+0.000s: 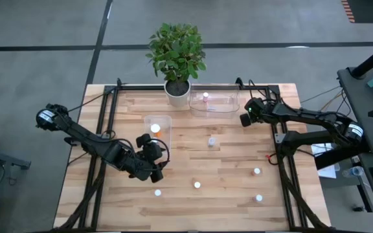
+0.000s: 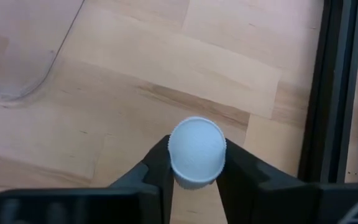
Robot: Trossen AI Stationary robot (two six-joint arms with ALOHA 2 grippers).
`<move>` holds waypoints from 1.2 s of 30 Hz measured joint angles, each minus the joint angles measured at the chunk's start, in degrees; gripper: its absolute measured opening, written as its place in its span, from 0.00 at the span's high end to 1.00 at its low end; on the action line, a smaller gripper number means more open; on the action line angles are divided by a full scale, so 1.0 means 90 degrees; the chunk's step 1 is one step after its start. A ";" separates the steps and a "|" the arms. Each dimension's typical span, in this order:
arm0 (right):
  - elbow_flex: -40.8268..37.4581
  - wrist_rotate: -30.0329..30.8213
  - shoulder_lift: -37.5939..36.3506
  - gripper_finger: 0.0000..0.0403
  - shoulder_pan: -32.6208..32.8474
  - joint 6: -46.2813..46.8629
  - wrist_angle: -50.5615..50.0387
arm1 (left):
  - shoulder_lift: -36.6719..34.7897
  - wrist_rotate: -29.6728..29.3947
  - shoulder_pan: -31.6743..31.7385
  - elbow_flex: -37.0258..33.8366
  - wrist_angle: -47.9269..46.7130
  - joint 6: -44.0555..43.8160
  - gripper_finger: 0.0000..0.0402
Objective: Pick and place medicine bottles into bin by pill shape (circle, oval)
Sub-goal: Put the blue pill bottle into the bottom transparent bin
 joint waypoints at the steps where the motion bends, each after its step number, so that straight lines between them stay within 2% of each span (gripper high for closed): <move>1: 0.0000 -0.0001 -0.0006 0.79 0.0000 -0.0053 -0.0006 | 0.0000 -0.0002 -0.0004 0.0000 0.0000 0.0018 0.47; 9: 0.0464 -0.0010 -0.0622 0.74 0.0179 -0.0099 -0.1277 | -0.0054 -0.0063 -0.0155 -0.0172 -0.0019 0.0173 0.47; 14: 0.0784 -0.1071 -0.1549 0.75 0.0775 -0.0097 -0.1338 | -0.0342 -0.0164 -0.0534 -0.0402 -0.0305 -0.0314 0.47; 18: 0.0978 -0.1738 -0.2199 0.75 0.1613 0.0269 -0.0918 | -0.0733 -0.0724 -0.0854 -0.0628 -0.0326 -0.0515 0.47; 21: 0.0978 -0.1838 -0.2355 0.75 0.2476 0.0508 0.0007 | -0.1074 -0.1224 -0.0978 -0.0895 -0.0231 -0.0521 0.47; 25: 0.0959 -0.1836 -0.1939 0.75 0.3539 0.0374 0.1952 | -0.1534 -0.1740 -0.0963 -0.1144 -0.0200 -0.0510 0.47; 29: 0.1161 -0.1835 -0.1014 0.75 0.4207 -0.0236 0.3661 | -0.1935 -0.2638 -0.0960 -0.1331 -0.0168 -0.0489 0.47; 33: 0.1823 -0.1835 0.0076 0.75 0.4409 -0.0810 0.4128 | -0.2218 -0.3209 -0.0958 -0.1386 -0.0137 -0.0486 0.47; 36: 0.2400 -0.1835 0.0886 0.76 0.4418 -0.1085 0.4036 | -0.2283 -0.3285 -0.0958 -0.1407 -0.0137 -0.0457 0.47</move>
